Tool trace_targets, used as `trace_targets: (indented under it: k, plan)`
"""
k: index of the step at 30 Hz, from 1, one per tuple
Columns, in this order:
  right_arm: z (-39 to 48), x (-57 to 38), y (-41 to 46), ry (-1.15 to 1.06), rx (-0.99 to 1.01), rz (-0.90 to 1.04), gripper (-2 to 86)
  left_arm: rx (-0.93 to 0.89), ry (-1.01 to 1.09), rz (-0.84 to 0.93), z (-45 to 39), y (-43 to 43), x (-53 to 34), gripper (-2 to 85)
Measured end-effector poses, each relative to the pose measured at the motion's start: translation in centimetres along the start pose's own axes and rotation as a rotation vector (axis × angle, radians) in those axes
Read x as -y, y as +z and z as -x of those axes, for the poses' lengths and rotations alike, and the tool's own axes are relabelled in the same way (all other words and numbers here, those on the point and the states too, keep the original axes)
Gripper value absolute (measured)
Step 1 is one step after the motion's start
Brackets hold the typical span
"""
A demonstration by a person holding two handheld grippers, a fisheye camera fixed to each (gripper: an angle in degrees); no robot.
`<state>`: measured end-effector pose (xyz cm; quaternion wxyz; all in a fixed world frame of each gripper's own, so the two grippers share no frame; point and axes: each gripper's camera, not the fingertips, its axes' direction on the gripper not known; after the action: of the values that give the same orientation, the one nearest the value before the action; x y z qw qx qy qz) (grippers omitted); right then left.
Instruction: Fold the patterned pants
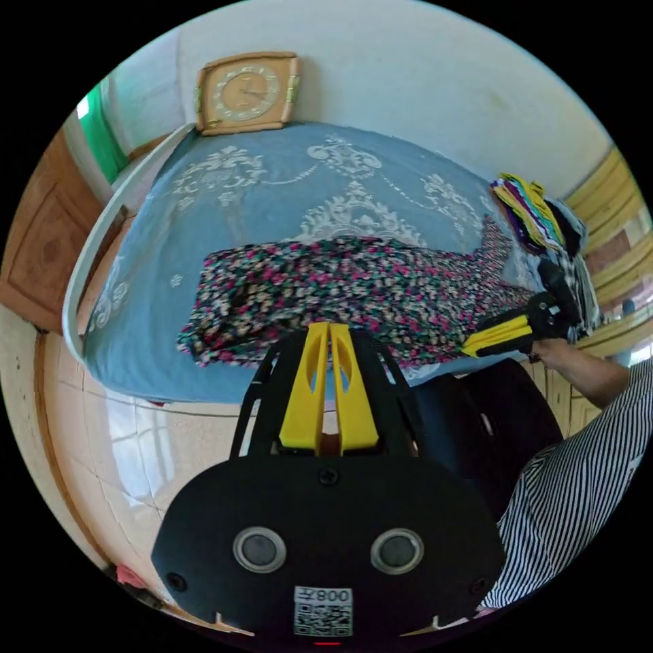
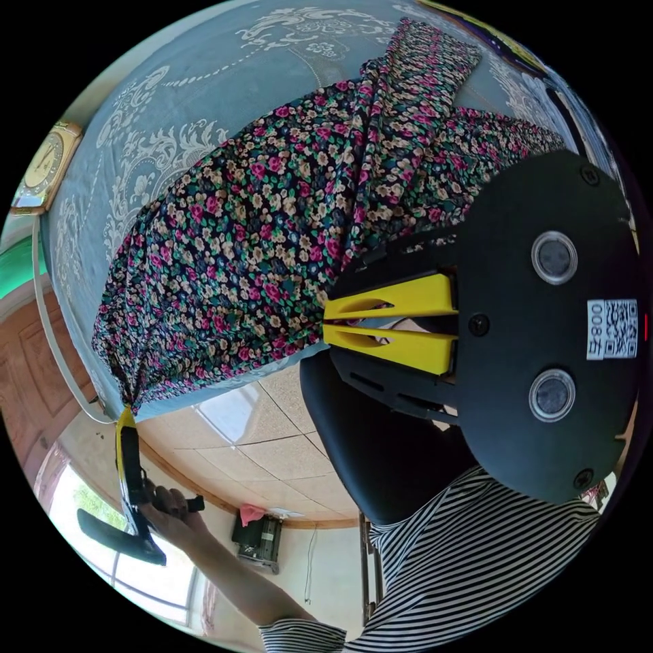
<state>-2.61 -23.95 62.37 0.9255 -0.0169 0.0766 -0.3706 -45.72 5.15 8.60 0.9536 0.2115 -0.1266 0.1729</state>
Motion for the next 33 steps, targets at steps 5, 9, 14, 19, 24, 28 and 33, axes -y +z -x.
trace_targets:
  k: [5,9,14,19,24,28,33]
  plan:
    - [-1.6,-1.2,-1.0,0.046,0.069,-0.035,1.7,-0.238,0.105,0.073,-4.9,7.8,1.4,0.4]
    - [-3.1,-3.1,-2.5,0.099,0.155,-0.076,1.9,-0.215,0.181,0.189,-6.3,11.7,1.2,0.8]
    - [-7.6,-8.1,-6.9,0.242,0.235,-0.185,2.2,-0.326,0.242,0.123,-7.1,12.9,1.9,3.7]
    - [-15.9,-11.6,-12.5,0.499,0.078,-0.286,3.0,-0.271,0.338,0.123,-9.3,15.2,3.0,5.7]
    - [-24.2,-13.0,-18.3,0.712,-0.073,-0.330,5.9,-0.210,0.380,0.160,-10.8,18.4,3.5,5.2]
    - [-29.0,-12.4,-20.6,0.806,-0.117,-0.273,7.9,-0.158,0.397,0.174,-11.7,20.6,3.5,3.6]
    - [-31.9,-12.1,-20.4,0.875,-0.110,-0.171,7.7,-0.164,0.397,0.176,-12.1,22.5,3.6,2.7]
